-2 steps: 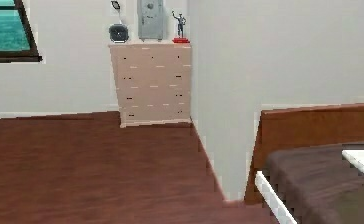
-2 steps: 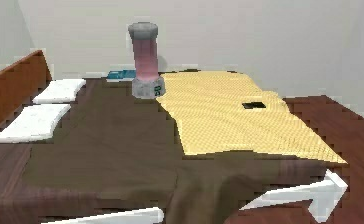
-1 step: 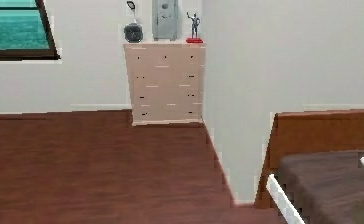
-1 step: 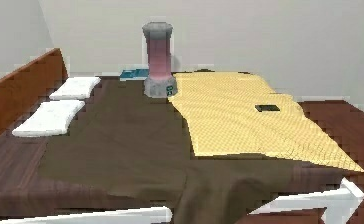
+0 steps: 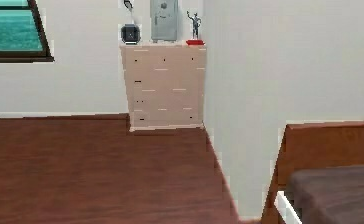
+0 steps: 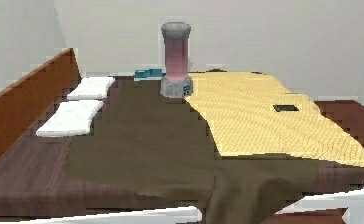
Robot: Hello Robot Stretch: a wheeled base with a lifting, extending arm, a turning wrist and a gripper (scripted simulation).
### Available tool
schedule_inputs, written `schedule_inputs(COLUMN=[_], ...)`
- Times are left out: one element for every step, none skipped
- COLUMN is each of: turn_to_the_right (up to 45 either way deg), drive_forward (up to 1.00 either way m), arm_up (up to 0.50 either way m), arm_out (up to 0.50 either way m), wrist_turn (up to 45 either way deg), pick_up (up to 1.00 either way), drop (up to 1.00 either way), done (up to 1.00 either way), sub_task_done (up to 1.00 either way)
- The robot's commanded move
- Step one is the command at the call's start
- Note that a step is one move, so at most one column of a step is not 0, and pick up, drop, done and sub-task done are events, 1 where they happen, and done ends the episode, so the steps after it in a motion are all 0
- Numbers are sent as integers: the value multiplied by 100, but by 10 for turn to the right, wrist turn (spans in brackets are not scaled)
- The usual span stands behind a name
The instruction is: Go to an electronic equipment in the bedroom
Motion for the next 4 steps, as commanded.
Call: schedule_inputs(turn_to_the_right=[-450,-60,0,-150], drive_forward=[0,0,100,0], arm_up=[0,0,0,0], arm_out=[0,0,0,0], wrist_turn=[0,0,0,0], pick_up=[0,0,0,0], drop=[0,0,0,0], done=[0,0,0,0], sub_task_done=[0,0,0,0])
